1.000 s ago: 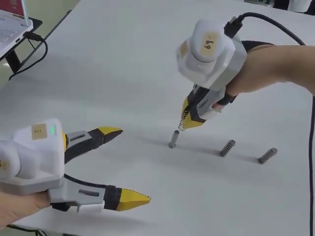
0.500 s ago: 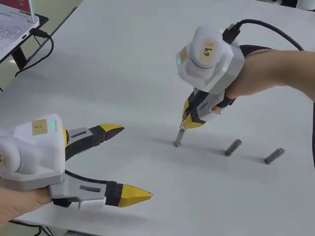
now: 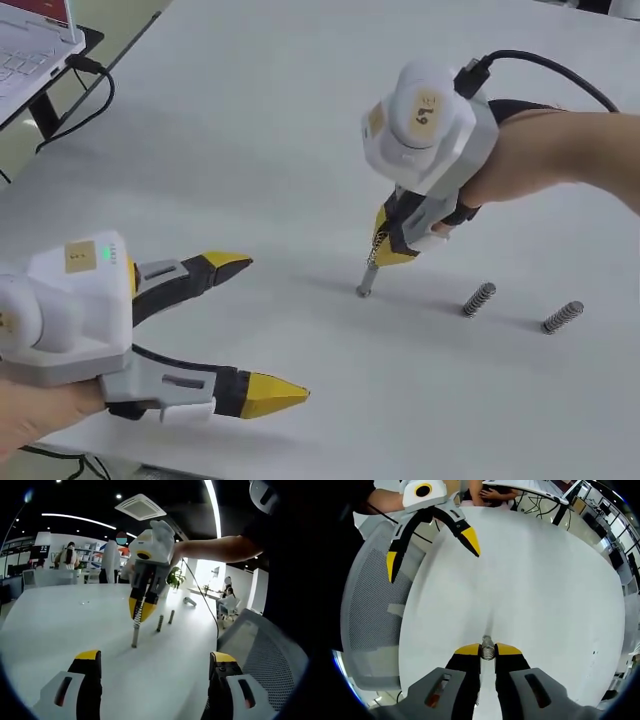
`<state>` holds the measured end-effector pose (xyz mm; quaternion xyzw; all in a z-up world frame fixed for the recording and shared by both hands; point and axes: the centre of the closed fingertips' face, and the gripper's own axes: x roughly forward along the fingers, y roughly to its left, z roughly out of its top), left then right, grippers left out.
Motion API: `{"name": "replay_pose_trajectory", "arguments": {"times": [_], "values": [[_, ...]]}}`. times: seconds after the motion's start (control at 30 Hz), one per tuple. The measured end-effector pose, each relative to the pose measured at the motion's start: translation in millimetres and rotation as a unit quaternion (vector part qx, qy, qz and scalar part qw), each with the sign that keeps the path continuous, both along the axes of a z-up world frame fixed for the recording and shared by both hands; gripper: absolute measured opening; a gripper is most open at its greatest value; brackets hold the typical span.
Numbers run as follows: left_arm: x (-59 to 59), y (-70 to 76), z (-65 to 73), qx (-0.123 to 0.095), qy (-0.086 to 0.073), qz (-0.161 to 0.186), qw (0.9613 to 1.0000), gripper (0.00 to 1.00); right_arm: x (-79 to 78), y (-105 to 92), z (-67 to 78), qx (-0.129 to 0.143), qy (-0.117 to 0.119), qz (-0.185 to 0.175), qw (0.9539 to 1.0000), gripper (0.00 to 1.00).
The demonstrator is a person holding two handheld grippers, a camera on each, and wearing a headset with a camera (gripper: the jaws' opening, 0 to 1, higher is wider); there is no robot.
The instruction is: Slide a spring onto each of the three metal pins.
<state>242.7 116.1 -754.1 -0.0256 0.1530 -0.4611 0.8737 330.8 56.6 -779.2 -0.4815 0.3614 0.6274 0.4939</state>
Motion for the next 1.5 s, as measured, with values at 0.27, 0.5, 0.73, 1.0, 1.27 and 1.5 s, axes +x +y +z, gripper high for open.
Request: {"name": "replay_pose_trajectory", "arguments": {"times": [0.27, 0.5, 0.73, 1.0, 1.27, 1.5], "values": [[-1.6, 1.3, -0.6, -0.001, 0.002, 0.001, 1.0000, 0.85, -1.2, -0.6, -5.3, -0.004, 0.001, -0.001, 1.0000, 0.08], [-3.2, 1.5, -1.2, -0.001, 0.003, 0.001, 1.0000, 0.85, -1.9, -0.9, -11.4, -0.004, 0.003, -0.003, 1.0000, 0.08], [-4.0, 2.2, -1.9, -0.002, 0.004, 0.002, 1.0000, 0.85, -3.4, -1.0, -16.4, -0.005, 0.005, -0.002, 1.0000, 0.08], [-4.1, 4.4, -3.9, -0.002, 0.006, 0.005, 1.0000, 0.84, -5.7, -1.4, -22.3, -0.006, 0.010, -0.005, 0.9999, 0.08], [-3.1, 6.4, -5.2, -0.005, 0.009, 0.009, 0.9999, 0.84, -8.0, -2.2, -26.8, -0.008, 0.008, -0.004, 0.9999, 0.08], [-1.6, 9.0, -5.9, -0.005, 0.010, 0.012, 0.9999, 0.84, -6.5, -1.4, -33.7, -0.009, 0.012, -0.005, 0.9999, 0.08]]}}
